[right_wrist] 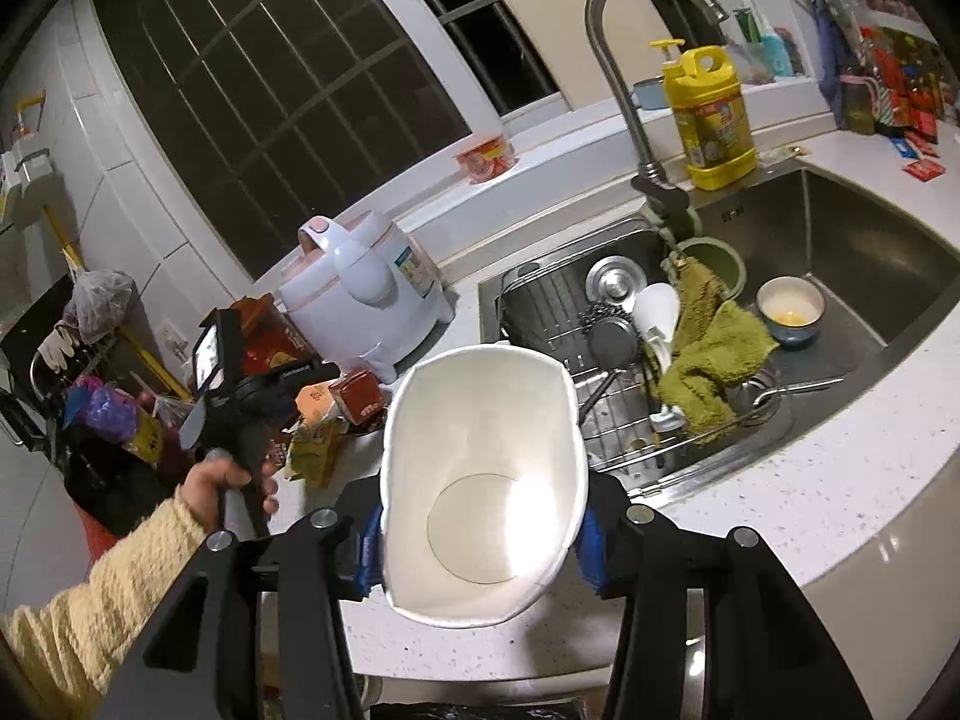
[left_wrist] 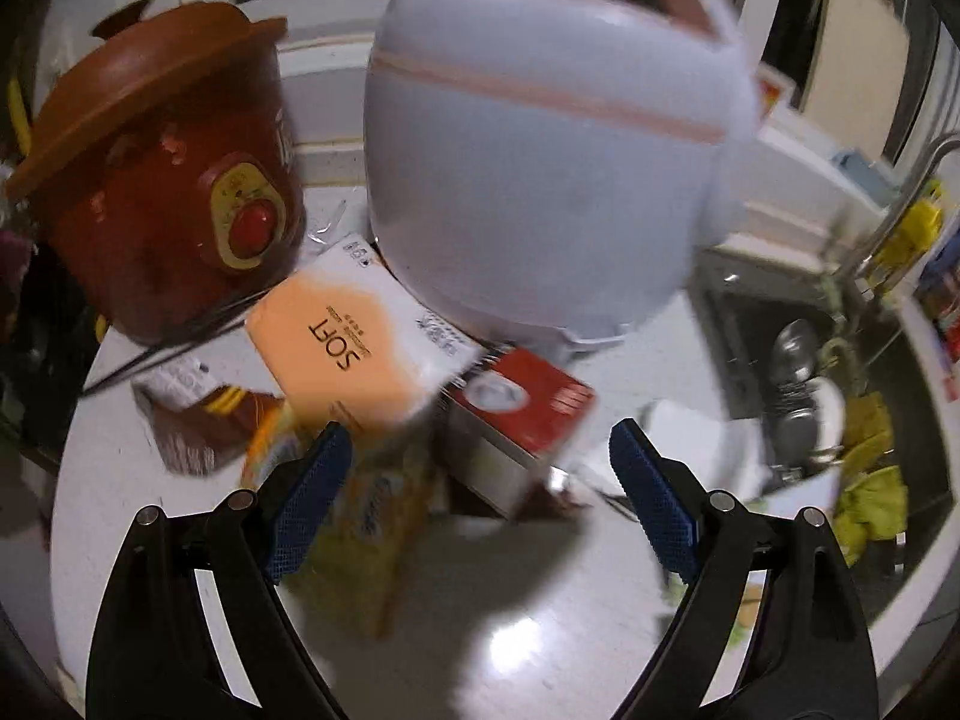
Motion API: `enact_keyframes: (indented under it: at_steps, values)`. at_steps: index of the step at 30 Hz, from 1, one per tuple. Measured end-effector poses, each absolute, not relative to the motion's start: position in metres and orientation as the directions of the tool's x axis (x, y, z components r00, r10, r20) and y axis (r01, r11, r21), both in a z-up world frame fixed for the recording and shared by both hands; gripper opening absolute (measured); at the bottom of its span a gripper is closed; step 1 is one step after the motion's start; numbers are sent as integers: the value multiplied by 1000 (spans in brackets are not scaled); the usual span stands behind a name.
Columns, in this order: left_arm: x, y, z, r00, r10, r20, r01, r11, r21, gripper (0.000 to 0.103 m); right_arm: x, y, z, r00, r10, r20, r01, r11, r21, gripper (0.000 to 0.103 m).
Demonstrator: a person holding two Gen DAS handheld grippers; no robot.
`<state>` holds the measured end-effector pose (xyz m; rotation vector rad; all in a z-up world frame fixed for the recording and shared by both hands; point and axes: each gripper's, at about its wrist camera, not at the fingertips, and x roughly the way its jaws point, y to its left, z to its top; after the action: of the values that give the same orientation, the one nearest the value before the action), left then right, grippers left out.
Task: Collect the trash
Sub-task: 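Grasp the red box with the left tool while the right tool holds the cup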
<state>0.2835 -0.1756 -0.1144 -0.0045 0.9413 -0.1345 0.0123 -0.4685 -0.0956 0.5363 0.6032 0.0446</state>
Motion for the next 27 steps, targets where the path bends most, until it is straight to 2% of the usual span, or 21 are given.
enact_keyframes:
  at_steps: [2, 4, 7, 8, 9, 10, 18, 27]
  values:
    - [291, -176, -125, 572, -71, -817, 120, 993, -2, 87, 16, -468, -99, 823, 211, -527, 104, 857, 506, 49]
    - [293, -183, -131, 565, -107, -818, 162, 987, -18, 87, 17, -467, -100, 819, 218, -530, 98, 857, 505, 49]
    - [293, -195, -136, 556, -78, -827, 199, 979, 41, 85, 17, -469, -105, 812, 223, -540, 102, 856, 507, 49]
    - [296, -198, -143, 529, -90, -844, 215, 976, 30, 77, 16, -470, -106, 810, 221, -544, 108, 855, 507, 49]
    - [298, -197, -147, 506, -109, -856, 223, 975, 8, 64, 16, -471, -108, 807, 222, -547, 111, 853, 510, 49]
    - [299, -196, -149, 500, -139, -855, 232, 972, -23, 57, 16, -472, -109, 806, 224, -548, 113, 850, 514, 49]
    - [269, -184, -121, 560, -196, -805, 268, 962, -47, 52, 18, -464, -110, 799, 226, -557, 107, 858, 502, 49]
    - [149, -130, -52, 657, -270, -704, 349, 937, -33, 52, 31, -408, -101, 772, 316, -551, -11, 874, 486, 49]
